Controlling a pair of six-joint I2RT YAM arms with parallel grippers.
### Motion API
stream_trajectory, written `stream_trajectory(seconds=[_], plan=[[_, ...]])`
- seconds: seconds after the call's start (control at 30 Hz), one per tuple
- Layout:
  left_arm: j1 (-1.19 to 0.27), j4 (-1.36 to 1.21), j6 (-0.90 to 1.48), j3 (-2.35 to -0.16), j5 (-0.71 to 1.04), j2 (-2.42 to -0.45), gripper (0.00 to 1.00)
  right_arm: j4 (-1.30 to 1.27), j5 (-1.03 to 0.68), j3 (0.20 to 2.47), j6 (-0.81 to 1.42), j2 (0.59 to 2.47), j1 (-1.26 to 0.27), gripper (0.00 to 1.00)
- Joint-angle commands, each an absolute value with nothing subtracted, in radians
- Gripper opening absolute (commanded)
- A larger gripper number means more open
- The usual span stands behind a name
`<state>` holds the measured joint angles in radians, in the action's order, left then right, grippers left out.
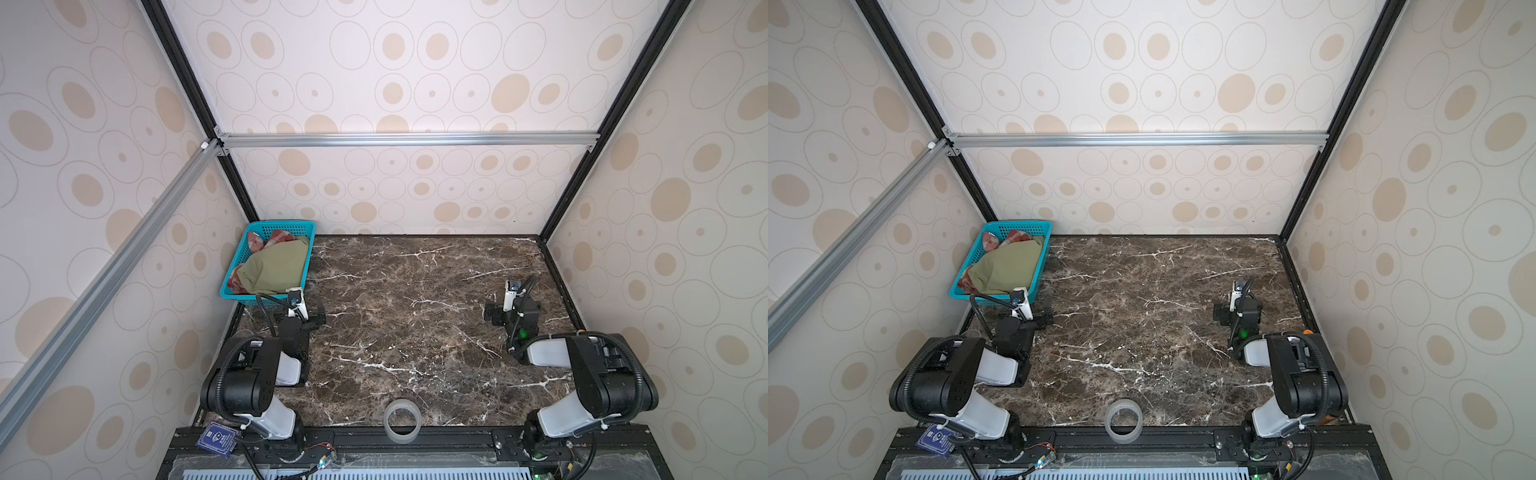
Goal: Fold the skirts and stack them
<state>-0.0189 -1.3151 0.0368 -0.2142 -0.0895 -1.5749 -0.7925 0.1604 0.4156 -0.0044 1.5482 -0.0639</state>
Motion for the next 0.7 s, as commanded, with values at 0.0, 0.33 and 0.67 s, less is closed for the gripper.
stream_trajectory(seconds=[0.0, 0.33, 0.67], plan=[[-0.022, -1.336, 0.022, -0.235, -0.083, -1.58, 0.99, -0.795, 0.163, 0.425, 0.002, 1.543, -0.06, 1.0], [-0.023, -0.908, 0.066, -0.407, -0.175, -1.384, 0.79, -0.423, 0.308, 0.576, 0.013, 1.379, -0.101, 0.96], [0.048, -0.313, 0.255, -0.903, -0.081, -1.348, 0.78, -0.051, 0.207, 0.824, 0.158, 1.28, -0.13, 0.9]])
